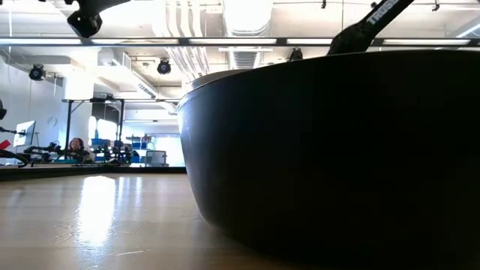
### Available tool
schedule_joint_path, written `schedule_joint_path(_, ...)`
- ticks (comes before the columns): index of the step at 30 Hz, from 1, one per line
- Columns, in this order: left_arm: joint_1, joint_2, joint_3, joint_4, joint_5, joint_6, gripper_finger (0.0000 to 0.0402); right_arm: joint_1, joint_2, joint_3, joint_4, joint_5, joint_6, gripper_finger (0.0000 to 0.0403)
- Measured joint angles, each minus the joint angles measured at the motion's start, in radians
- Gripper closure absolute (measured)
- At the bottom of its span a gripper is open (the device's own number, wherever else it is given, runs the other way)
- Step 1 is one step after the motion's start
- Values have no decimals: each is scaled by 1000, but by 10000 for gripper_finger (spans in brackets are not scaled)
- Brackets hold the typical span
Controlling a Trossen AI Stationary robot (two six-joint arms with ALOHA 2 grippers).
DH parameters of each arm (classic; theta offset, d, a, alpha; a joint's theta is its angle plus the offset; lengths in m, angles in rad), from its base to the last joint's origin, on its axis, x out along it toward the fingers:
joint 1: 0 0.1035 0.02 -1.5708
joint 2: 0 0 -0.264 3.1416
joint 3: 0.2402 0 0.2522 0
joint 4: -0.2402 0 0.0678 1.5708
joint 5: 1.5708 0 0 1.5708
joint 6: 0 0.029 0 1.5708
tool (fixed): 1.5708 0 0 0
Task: Nest bowls inside each other
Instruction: Stack the top white bowl on the gray bowl
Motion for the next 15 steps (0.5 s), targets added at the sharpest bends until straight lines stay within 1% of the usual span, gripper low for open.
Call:
schedule_joint_path(3, 0, 20, 0, 34, 6, -18, 249, 0, 42, 0, 14, 0, -15, 241)
schedule_joint_path(7, 0, 33, -1, 57, 8, -18, 249, 0, 66, 4, 23, 0, -26, 272)
schedule_joint_path(10, 0, 41, -1, 72, 10, -18, 249, 0, 64, 19, 21, 0, -48, 312)
schedule_joint_path(14, 0, 50, 1, 76, 10, -18, 249, 0, 31, 39, 17, 0, -78, 380)
schedule_joint_path(15, 0, 51, -1, 80, 10, -18, 249, 0, 20, 46, 14, 0, -84, 386)
